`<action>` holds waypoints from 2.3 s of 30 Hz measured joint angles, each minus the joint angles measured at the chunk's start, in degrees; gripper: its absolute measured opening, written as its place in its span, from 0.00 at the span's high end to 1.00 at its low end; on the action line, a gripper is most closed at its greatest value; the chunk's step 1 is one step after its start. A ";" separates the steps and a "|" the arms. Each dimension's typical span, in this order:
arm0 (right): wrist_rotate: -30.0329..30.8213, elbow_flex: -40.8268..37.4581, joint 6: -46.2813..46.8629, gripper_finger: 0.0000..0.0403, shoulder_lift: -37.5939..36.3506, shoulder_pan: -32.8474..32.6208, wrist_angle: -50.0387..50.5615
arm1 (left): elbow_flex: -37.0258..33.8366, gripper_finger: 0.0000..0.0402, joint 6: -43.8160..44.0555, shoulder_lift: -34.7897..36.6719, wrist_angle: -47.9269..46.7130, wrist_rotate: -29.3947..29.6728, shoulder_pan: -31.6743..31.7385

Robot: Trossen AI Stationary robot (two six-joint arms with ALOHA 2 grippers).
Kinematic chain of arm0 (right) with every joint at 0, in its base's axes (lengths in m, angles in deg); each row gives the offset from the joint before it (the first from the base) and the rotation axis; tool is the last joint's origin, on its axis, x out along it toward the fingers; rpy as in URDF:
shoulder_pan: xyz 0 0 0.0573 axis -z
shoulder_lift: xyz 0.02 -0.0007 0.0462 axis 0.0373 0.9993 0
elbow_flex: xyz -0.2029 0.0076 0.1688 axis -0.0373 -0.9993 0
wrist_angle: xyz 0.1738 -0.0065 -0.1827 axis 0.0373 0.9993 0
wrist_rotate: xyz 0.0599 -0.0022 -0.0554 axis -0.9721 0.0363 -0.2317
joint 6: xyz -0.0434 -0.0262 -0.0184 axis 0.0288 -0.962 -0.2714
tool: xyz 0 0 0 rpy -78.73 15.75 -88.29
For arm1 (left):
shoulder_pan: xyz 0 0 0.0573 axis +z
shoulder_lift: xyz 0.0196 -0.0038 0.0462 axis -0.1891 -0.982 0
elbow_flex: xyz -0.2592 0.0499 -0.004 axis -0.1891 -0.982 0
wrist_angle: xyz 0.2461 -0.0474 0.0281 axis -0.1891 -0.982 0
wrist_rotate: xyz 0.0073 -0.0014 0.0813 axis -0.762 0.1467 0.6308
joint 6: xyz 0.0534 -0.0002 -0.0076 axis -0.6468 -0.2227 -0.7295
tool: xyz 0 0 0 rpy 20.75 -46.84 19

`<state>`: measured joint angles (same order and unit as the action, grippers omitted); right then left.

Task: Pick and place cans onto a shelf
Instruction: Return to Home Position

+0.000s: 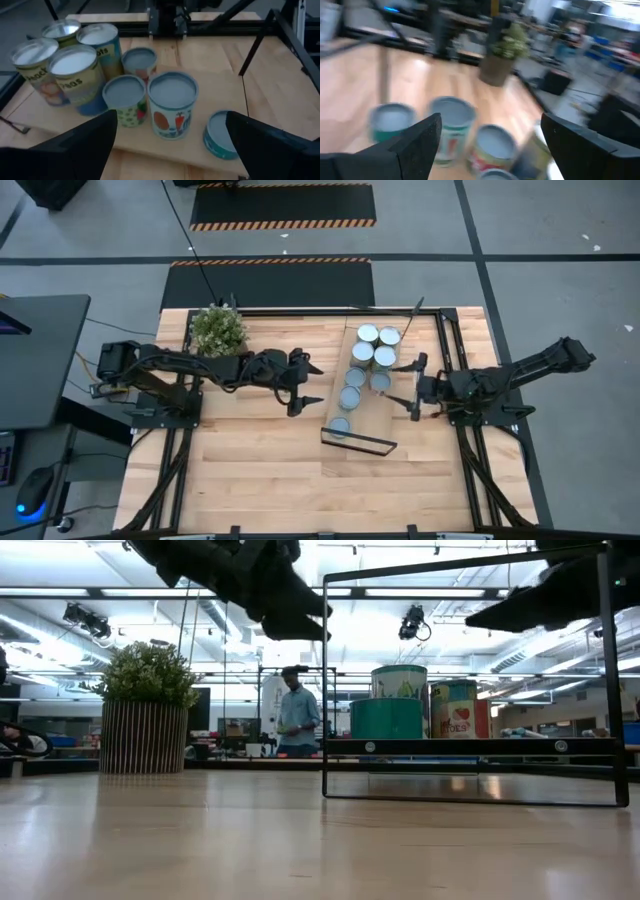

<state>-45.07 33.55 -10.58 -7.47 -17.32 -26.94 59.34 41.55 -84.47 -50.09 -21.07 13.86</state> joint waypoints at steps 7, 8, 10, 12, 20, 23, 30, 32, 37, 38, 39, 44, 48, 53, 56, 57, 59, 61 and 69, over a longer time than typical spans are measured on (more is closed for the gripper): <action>-12.66 -2.19 0.54 0.13 -9.11 0.31 1.54 | 0.06 0.06 1.51 -1.04 -0.87 -0.06 -1.45; -13.64 -2.87 1.05 0.13 -10.33 0.37 1.21 | -0.22 0.06 1.55 -1.31 -1.33 -0.07 -2.02; -14.53 -4.61 1.62 0.13 -12.46 0.40 0.50 | -1.81 0.06 1.55 -1.28 -0.19 0.19 -2.94; -14.89 -5.70 1.53 0.13 -14.77 0.40 0.97 | -4.83 0.06 2.17 0.68 2.01 1.12 -3.03; -14.01 -6.07 -2.46 0.13 -25.12 0.42 5.06 | -19.66 0.06 7.19 16.55 10.47 2.56 -1.23; -13.89 -6.05 -4.66 0.13 -29.29 0.42 7.26 | -23.49 0.06 7.33 22.95 10.05 3.30 -0.72; -14.50 -5.73 -4.32 0.13 -32.08 0.68 9.50 | -30.99 0.06 5.54 36.66 10.48 8.18 -0.76; -13.82 -5.73 -3.57 0.13 -32.08 1.01 9.88 | -32.92 0.06 5.21 39.85 10.99 9.09 -0.76; -13.88 -6.27 -0.75 0.13 -32.06 1.77 10.26 | -38.72 0.06 4.55 46.96 13.31 11.67 -0.76; -14.31 -6.67 -0.02 0.13 -32.06 1.77 10.04 | -40.04 0.06 4.58 48.43 14.72 11.68 -0.81; -15.01 -7.09 0.86 0.13 -32.06 1.76 9.76 | -41.35 0.06 4.63 50.23 15.48 11.66 -0.94; -16.57 -7.56 5.46 0.13 -32.04 1.77 9.02 | -46.36 0.06 5.48 58.99 15.41 11.52 -0.92; -8.71 -7.40 7.23 0.13 -31.98 1.77 6.29 | -48.93 0.06 5.36 65.55 13.55 11.43 -0.94; -7.10 -7.39 7.07 0.13 -31.91 1.77 5.79 | -50.60 0.06 5.28 72.90 8.02 11.12 -0.94; -7.30 -7.39 7.09 0.13 -31.91 1.77 5.82 | -50.60 0.06 4.55 77.10 3.05 10.35 -0.94; -7.30 -7.39 7.11 0.13 -31.91 1.77 5.82 | -50.60 0.06 4.55 78.56 1.71 9.91 -0.94; -7.31 -7.39 7.11 0.13 -31.91 1.77 5.85 | -50.60 0.06 4.53 81.29 0.45 8.82 -0.94; -7.32 -7.39 7.11 0.13 -31.91 1.77 5.84 | -50.62 0.06 4.57 83.60 -0.22 7.77 -0.94; -7.34 -7.39 7.11 0.13 -31.91 1.77 5.85 | -50.64 0.06 6.50 83.27 1.40 4.68 -0.94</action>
<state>-52.41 26.16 -3.47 -39.37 -15.55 -21.09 8.70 48.05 -1.19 -48.70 -16.39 12.92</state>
